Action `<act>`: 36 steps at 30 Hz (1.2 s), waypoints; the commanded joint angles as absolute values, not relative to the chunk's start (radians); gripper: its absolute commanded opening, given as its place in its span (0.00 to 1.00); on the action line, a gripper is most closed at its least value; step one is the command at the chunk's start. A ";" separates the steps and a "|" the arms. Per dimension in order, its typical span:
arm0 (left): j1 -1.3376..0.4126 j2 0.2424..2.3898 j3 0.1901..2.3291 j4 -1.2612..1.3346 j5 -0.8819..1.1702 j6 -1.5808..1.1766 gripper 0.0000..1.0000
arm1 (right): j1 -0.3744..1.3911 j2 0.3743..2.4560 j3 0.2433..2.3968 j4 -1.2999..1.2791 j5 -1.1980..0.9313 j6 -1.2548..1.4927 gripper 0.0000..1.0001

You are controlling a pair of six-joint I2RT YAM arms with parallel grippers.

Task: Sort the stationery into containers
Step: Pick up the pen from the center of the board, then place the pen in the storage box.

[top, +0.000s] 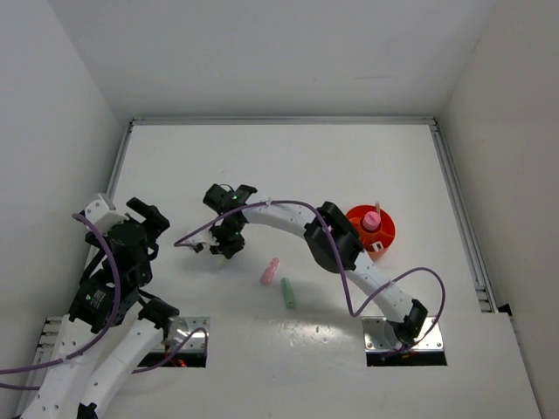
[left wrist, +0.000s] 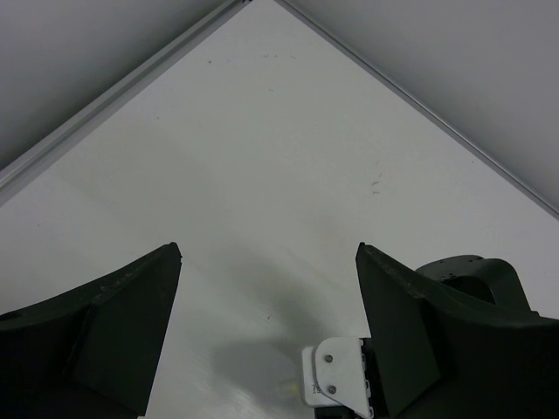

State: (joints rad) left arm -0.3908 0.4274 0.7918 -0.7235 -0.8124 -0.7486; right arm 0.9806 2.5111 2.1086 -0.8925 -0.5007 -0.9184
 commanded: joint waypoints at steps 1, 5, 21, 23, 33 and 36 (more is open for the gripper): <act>-0.379 0.419 0.822 -0.690 -0.811 -0.741 0.87 | 0.979 2.571 2.108 -1.017 -0.459 -0.954 0.17; -0.379 0.410 0.822 -0.690 -0.821 -0.741 0.87 | 0.979 2.533 2.077 -0.968 -0.469 -0.925 0.05; -0.379 0.379 0.813 -0.681 -0.801 -0.732 0.87 | 0.801 1.616 1.338 0.050 0.511 -0.206 0.00; -0.379 0.379 0.813 -0.681 -0.792 -0.732 0.87 | 0.737 1.527 1.263 0.099 0.546 -0.181 0.00; -0.379 0.410 0.804 -0.641 -0.739 -0.693 0.87 | 0.457 1.169 0.957 0.067 0.578 -0.029 0.00; -0.379 0.410 0.804 -0.632 -0.719 -0.684 0.87 | 0.391 1.102 0.872 0.048 0.578 0.031 0.00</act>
